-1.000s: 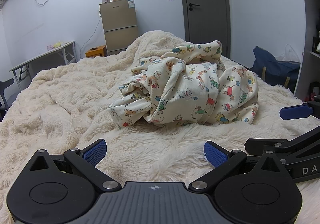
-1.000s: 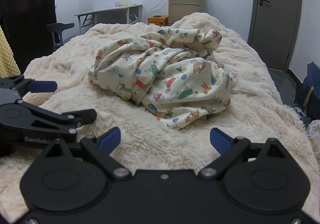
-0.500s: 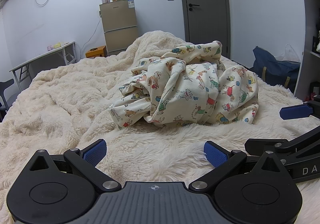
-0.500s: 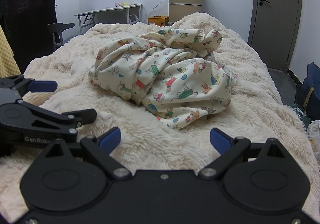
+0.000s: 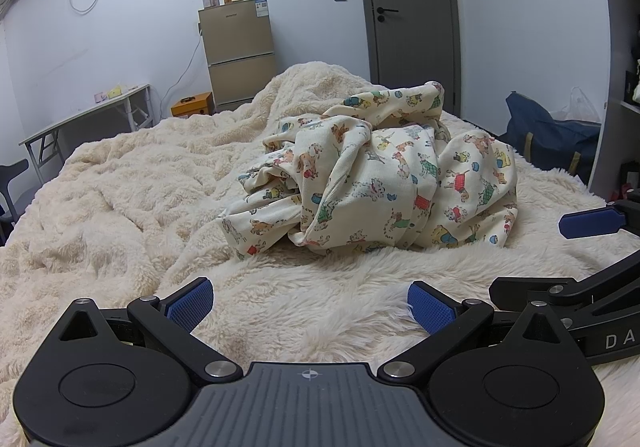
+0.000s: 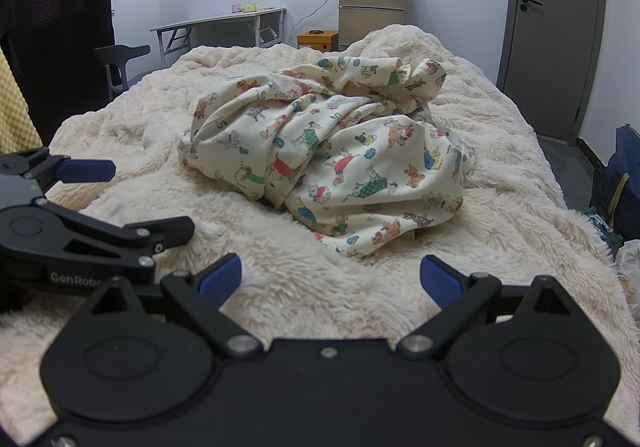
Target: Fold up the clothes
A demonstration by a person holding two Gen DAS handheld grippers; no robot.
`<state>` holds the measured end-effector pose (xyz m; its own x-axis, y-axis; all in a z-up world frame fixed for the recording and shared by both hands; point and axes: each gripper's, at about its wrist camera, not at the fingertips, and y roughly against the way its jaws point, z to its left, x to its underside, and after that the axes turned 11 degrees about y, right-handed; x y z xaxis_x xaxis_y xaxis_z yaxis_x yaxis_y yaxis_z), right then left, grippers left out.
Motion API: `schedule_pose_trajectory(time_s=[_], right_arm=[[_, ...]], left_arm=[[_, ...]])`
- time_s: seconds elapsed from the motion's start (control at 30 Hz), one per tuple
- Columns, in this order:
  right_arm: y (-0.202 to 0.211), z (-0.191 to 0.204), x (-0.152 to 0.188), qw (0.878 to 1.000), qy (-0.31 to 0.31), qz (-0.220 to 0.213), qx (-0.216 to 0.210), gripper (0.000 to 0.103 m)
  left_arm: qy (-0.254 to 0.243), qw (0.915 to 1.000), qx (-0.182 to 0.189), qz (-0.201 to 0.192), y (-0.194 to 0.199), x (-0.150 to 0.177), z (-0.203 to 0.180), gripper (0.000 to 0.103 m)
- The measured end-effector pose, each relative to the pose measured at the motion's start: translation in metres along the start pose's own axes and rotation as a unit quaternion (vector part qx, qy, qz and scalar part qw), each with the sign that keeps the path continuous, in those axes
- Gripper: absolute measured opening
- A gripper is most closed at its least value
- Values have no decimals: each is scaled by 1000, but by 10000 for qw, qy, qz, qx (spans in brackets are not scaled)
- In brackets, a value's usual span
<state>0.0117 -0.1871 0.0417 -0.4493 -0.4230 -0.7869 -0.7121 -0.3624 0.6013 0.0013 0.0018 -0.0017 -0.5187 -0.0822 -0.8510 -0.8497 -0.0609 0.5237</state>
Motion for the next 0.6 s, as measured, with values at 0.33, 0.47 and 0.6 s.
schedule_pose_trajectory(time_s=[0.33,0.47,0.6], right_arm=[[0,0,-1,10000,5,1,-16,96],[0,0,-1,10000,6,1,-18,96],[0,0,-1,10000,8,8,-24,96]], left_arm=[[-18,10000,1,-14,0,-1,-1,103],[-22,10000,4,-15,0,-1,-1,103],[-24,10000,-1,-17,0,-1,-1,103]])
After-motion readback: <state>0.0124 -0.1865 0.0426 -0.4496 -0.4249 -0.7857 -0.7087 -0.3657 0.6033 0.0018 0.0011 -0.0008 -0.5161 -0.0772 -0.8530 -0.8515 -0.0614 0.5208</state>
